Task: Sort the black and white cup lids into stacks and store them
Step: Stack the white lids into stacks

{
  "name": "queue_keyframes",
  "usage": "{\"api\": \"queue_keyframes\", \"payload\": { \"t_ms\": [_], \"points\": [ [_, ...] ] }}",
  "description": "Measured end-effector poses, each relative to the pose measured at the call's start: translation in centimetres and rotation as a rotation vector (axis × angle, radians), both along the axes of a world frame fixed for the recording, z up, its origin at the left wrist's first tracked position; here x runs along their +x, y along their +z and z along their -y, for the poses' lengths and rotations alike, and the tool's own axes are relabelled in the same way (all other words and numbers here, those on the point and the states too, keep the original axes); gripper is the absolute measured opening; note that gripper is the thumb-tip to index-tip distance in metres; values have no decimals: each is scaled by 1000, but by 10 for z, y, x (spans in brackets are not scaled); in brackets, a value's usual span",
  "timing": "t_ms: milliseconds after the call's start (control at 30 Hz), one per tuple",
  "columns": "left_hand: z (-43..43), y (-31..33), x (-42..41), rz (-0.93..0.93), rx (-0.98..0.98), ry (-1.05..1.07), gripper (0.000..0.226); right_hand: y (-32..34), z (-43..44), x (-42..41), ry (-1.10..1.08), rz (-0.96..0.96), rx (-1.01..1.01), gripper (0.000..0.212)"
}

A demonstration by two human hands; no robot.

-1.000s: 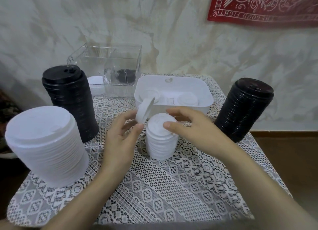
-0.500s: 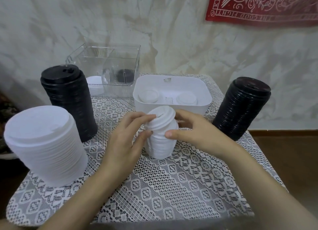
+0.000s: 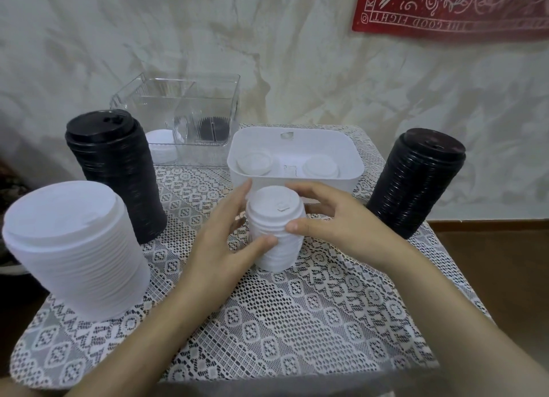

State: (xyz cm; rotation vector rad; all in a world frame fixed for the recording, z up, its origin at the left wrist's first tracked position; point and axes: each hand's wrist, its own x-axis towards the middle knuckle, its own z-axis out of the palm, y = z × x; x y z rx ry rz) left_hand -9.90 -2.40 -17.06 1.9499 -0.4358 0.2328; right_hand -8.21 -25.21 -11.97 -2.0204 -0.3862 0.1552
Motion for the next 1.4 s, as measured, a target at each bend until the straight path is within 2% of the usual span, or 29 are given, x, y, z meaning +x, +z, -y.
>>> {"api": "queue_keyframes", "payload": {
  "t_ms": [100, 167, 367, 567, 733, 933, 1200, 1400],
  "points": [
    [3, -6, 4, -155, -133, -34, 95, -2, 0, 0, -3, -1, -41, 58],
    [3, -8, 7, -195, -167, -45, 99, -2, -2, 0, -10, 3, -32, 61],
    [4, -9, 8, -197, -169, -46, 93, -5, -7, 0, -4, 54, -70, 70],
    [3, -8, 8, -180, -132, -62, 90, -5, 0, 1, -2, 20, -99, 62],
    [2, -11, 11, -182, -166, -85, 88, -5, -4, -1, -14, 40, -127, 76],
    [4, -11, 9, -202, -158, -151, 68, -6, -12, -1, -53, 97, -146, 89],
    [2, -13, 12, -221, -154, -191, 73, -1, -13, 2, -34, 24, -173, 81],
    [-1, -13, 15, -246, -130, -210, 79, 11, -13, 6, 24, 29, -275, 79]
  ]
}}
